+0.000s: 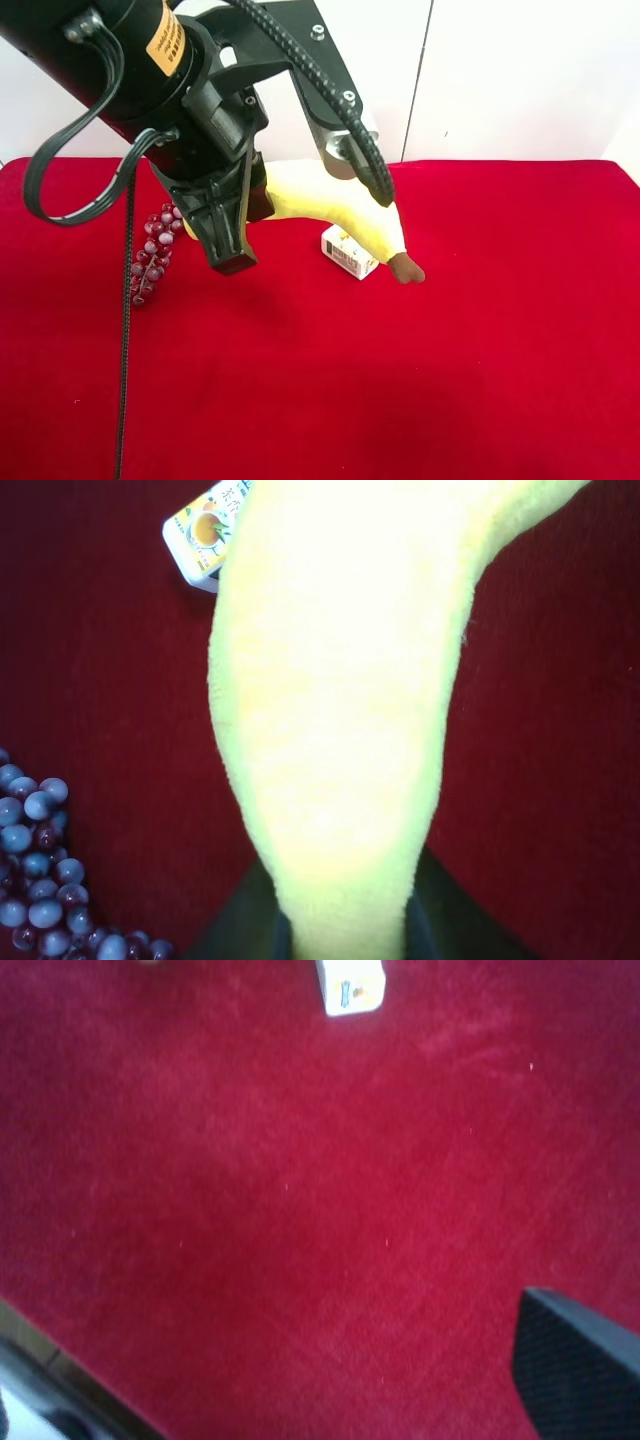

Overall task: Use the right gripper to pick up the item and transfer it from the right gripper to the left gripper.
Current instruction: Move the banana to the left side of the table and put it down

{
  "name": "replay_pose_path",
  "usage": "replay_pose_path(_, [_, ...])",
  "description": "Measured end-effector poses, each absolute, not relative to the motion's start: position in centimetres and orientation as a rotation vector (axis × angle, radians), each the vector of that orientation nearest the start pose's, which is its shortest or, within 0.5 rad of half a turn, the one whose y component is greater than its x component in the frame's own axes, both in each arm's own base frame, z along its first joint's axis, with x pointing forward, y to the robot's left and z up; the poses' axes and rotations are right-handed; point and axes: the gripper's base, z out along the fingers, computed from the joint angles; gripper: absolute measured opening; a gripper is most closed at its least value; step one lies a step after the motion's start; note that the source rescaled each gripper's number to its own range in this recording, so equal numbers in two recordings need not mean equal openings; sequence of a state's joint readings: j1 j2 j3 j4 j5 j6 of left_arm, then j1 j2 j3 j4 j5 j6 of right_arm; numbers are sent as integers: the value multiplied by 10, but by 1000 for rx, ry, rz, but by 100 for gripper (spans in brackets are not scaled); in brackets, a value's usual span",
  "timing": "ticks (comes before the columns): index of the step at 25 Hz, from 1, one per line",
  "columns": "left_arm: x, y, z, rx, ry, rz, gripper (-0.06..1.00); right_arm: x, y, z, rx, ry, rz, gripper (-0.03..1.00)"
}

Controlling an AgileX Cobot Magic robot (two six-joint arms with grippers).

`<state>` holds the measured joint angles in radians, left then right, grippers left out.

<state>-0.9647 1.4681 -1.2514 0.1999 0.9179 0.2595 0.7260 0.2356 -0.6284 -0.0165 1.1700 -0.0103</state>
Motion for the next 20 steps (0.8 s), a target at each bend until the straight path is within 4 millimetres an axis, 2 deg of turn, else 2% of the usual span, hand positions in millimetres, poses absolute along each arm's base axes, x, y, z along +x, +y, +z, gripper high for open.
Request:
replay_pose_path(4, [186, -244, 320, 1569, 2057, -7, 0, 12, 9, 290, -806, 2091, 373, 100])
replay_pose_path(10, [186, -244, 320, 1567, 2057, -13, 0, 18, 14, 271, -821, 2118, 361, 100])
replay_pose_path(20, [186, -244, 320, 1566, 2060, -18, 0, 18, 14, 270, -822, 2118, 361, 100])
